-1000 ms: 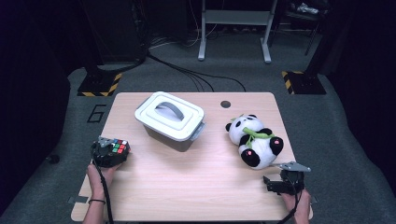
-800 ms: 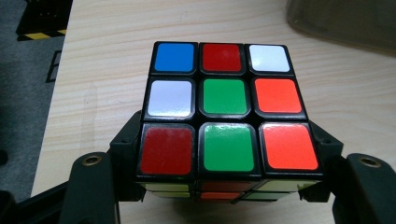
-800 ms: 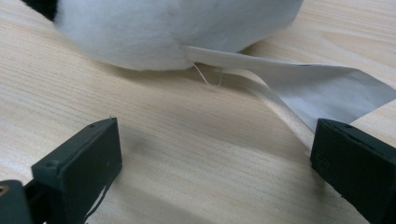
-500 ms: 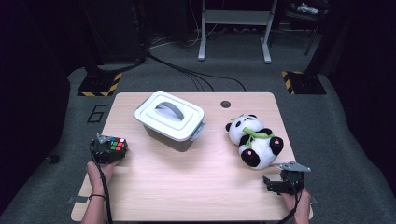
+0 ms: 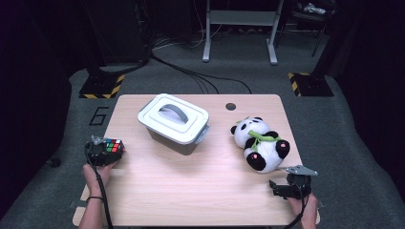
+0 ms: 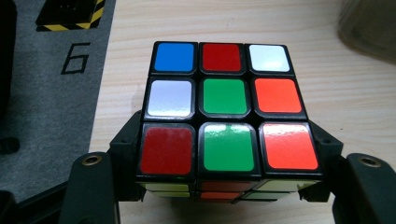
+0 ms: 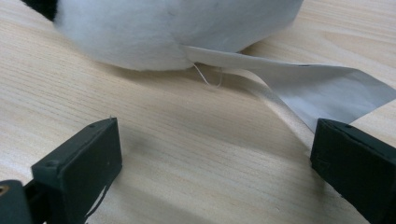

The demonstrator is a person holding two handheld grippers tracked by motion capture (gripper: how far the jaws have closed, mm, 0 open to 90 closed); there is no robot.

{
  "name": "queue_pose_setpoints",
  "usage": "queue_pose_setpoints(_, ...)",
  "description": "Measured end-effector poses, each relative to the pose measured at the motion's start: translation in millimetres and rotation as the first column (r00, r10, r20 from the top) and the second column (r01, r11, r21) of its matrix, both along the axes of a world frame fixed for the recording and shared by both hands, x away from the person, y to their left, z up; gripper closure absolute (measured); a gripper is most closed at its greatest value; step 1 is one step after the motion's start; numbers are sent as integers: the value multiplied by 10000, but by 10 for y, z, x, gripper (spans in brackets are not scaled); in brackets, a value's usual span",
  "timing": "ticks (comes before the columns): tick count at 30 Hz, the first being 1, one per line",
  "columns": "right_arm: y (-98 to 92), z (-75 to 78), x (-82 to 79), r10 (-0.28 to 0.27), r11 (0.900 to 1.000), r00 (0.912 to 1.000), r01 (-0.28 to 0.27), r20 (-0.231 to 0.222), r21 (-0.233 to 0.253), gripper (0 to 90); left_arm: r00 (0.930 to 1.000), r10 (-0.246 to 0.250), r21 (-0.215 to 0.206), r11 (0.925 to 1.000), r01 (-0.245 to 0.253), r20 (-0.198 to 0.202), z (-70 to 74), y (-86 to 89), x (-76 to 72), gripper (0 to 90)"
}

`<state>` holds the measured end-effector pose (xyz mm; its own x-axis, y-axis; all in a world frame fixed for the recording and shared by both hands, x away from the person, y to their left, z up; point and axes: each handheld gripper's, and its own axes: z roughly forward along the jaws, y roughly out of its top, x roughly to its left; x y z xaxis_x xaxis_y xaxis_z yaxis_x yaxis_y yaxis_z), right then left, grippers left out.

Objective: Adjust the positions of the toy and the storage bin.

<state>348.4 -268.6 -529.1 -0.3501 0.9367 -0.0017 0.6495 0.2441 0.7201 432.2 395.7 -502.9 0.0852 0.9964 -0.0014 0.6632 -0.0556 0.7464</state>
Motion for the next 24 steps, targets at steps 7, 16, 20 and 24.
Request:
queue_pose_setpoints(7, 0, 0, 0, 1, 10000, 10000, -1, 0, -2, 12, 10000, -56, 32, 10000, 55, 71, -93, 41, -11, 340)
queue_pose_setpoints(16, 0, 0, 0, 0, 10000, 10000, 0, 0, -3, 12, 9999, -131, -144, 9998, 129, -99, -64, 71, -50, 173)
queue_pose_setpoints(20, 0, 0, 0, -3, 10000, 10000, 3, 0, -7, 12, 9999, -88, -98, 9999, 86, -131, 44, 63, -155, 127)
queue_pose_setpoints(24, -1, 0, 0, -1, 10000, 10000, 1, 0, -6, 11, 9995, -254, -15, 9997, 254, 162, 149, -1, -284, 65)
